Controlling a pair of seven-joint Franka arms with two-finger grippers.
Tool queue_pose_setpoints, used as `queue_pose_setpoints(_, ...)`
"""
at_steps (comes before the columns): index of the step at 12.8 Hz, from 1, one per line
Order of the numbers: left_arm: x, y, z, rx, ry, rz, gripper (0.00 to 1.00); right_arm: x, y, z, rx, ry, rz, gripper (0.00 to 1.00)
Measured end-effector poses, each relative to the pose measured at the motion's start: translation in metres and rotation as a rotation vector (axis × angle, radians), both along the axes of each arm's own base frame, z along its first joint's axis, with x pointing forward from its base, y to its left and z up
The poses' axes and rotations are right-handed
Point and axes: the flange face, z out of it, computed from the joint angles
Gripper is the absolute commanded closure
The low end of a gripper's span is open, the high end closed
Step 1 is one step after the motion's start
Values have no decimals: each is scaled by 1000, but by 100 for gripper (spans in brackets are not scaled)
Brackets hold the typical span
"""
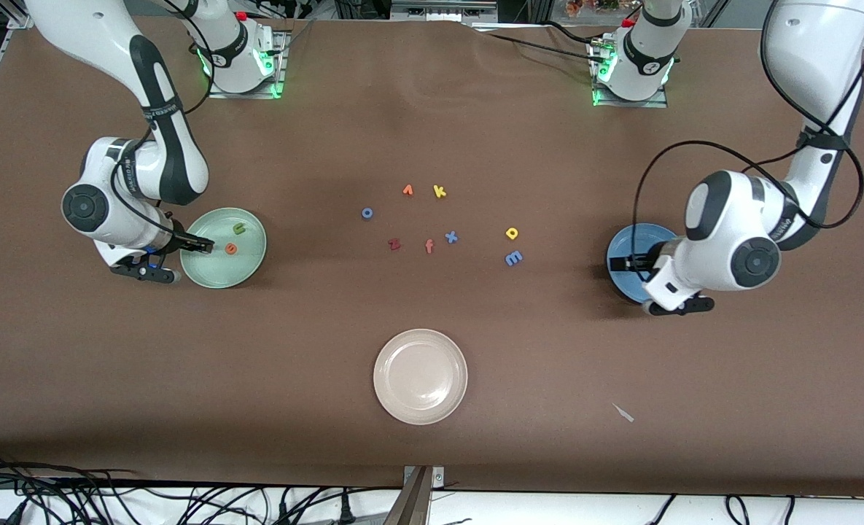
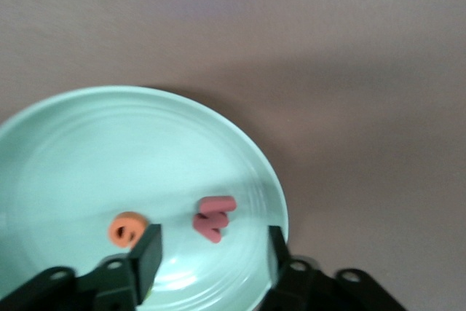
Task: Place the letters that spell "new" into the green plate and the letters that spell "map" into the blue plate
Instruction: 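Drop the pink letter into the green plate while the left gripper releases teal letter, then retract the right gripper to rest while the left gripper returns to letters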
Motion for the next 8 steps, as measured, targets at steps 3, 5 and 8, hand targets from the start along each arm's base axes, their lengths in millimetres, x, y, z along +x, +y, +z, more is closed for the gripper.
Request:
queue_pose_setpoints(3,-18,-66,13,12,11,65,0,37,17,76,34,16,22,0)
queue_pose_setpoints(5,-31,-94,10,13,5,106,0,56,20,137,55,-12,56,0)
queue_pose_setpoints(8,-50,-123,-5,1,-25,158,0,74,22,228,73,-106,95,0)
